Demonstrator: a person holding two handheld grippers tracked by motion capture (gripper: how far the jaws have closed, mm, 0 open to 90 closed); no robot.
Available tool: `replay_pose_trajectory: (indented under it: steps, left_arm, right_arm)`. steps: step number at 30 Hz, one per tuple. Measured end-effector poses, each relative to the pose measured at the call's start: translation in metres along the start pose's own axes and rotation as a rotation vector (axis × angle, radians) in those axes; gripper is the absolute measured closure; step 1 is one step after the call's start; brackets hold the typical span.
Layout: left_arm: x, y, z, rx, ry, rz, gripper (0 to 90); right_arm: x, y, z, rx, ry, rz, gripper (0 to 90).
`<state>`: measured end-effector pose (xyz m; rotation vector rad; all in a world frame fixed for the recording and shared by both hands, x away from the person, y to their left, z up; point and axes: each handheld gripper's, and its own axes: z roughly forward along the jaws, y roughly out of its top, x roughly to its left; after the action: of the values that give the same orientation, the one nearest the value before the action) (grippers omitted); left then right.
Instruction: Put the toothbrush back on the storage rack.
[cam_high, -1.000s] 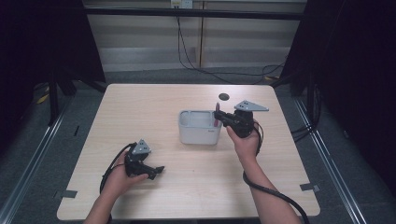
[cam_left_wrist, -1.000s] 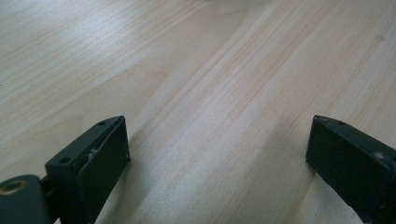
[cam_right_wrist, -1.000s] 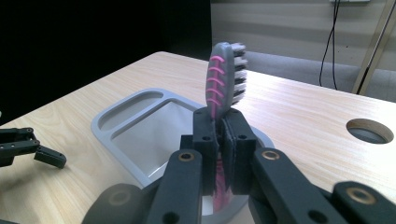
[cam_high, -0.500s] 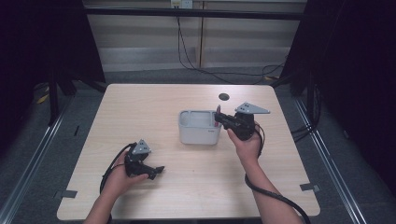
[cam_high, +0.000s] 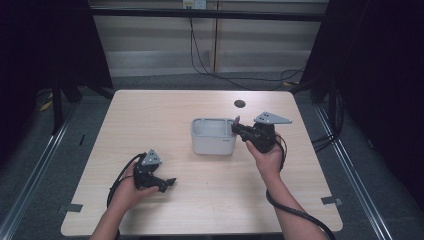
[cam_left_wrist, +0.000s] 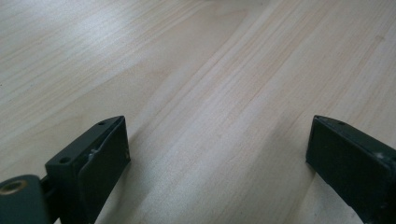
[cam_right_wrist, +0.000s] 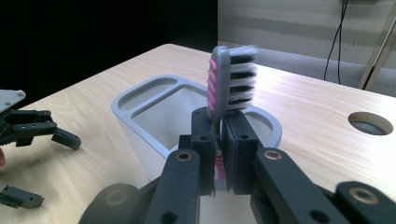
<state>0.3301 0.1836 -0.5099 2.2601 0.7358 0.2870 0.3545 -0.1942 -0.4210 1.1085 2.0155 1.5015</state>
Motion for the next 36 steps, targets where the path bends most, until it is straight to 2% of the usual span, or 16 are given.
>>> replay_pose_trajectory:
  steps: [18,36]
  left_arm:
    - [-0.0001,0.0,0.0,0.0,0.0,-0.001,5.7]
    - [0.0,0.0,0.0,0.0,0.0,-0.001,5.7]
  right_arm:
    - [0.0001,0.0007,-0.001,0.015,-0.001,-0.008,81.2]
    - [0.0006,0.0002,-0.0031,0.02,-0.021,-0.02,72.6]
